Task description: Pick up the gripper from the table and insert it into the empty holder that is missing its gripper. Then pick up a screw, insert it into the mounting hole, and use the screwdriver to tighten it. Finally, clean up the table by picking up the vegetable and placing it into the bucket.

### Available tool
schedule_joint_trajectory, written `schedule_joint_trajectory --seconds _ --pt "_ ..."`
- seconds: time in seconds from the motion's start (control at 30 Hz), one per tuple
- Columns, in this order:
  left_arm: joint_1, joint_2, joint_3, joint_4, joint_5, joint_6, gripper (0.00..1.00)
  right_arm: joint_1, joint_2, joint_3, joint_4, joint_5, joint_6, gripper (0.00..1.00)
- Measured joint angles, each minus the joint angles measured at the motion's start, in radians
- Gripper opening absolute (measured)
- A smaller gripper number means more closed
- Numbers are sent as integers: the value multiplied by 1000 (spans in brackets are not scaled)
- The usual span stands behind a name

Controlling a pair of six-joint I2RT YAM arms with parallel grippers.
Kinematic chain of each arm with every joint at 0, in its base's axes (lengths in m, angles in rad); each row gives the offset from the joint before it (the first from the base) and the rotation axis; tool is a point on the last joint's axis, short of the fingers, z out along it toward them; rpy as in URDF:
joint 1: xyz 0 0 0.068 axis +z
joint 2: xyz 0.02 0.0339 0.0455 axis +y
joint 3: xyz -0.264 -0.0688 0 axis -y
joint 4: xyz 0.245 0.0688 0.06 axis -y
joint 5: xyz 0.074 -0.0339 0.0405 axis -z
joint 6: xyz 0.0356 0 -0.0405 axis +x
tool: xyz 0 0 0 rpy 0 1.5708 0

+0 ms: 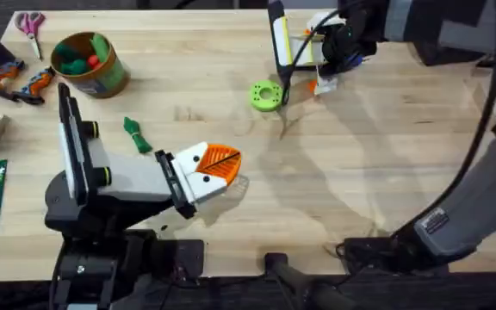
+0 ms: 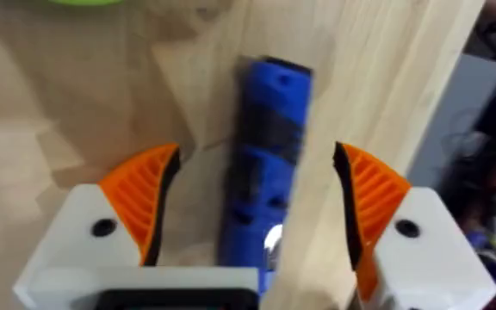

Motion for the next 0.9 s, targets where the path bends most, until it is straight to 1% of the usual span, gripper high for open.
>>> schedule_joint_trajectory --seconds 0.13,0.23,0.27,0.3,0.33,0.37,0.47,0.5,0.57,0.63,0.67,0.7,0.77,0.83,0.9 --pt "0 0 0 0 0 0 4 24 -27 0 -84 0 86 991" --pt "0 0 0 0 0 0 7 42 -70 -2 -106 0 225 991" --pt "0 0 0 0 0 -1 47 49 -95 -2 -106 0 293 992" --pt "0 0 0 0 0 0 109 54 -123 -2 -106 0 365 992" --pt "0 0 0 0 0 2 224 59 -151 -2 -105 0 428 992" --pt "0 0 0 0 0 0 374 64 -183 -2 -105 0 504 992" --pt "0 0 0 0 0 0 862 78 -289 -2 -110 0 747 992" --pt "0 0 0 0 0 -3 950 82 -318 -2 -119 0 813 992" --pt "0 0 0 0 0 -1 983 88 -392 -2 -153 -2 969 992" --pt "0 0 0 1 -2 -2 985 90 -454 -2 -193 -3 1088 992" --pt "0 0 0 3 -12 -15 985 90 -486 -2 -219 -3 1147 992" --pt "0 0 0 7 -30 -40 985 89 -514 -2 -250 -3 1198 992" --pt "0 0 -1 19 -91 -117 985 89 -554 -2 -302 -3 1265 990" --pt "0 0 -1 25 -161 -194 985 89 -581 -2 -358 -3 1310 990" --pt "0 0 10 4 -223 -250 985 89 -597 -2 -411 -3 1342 990"
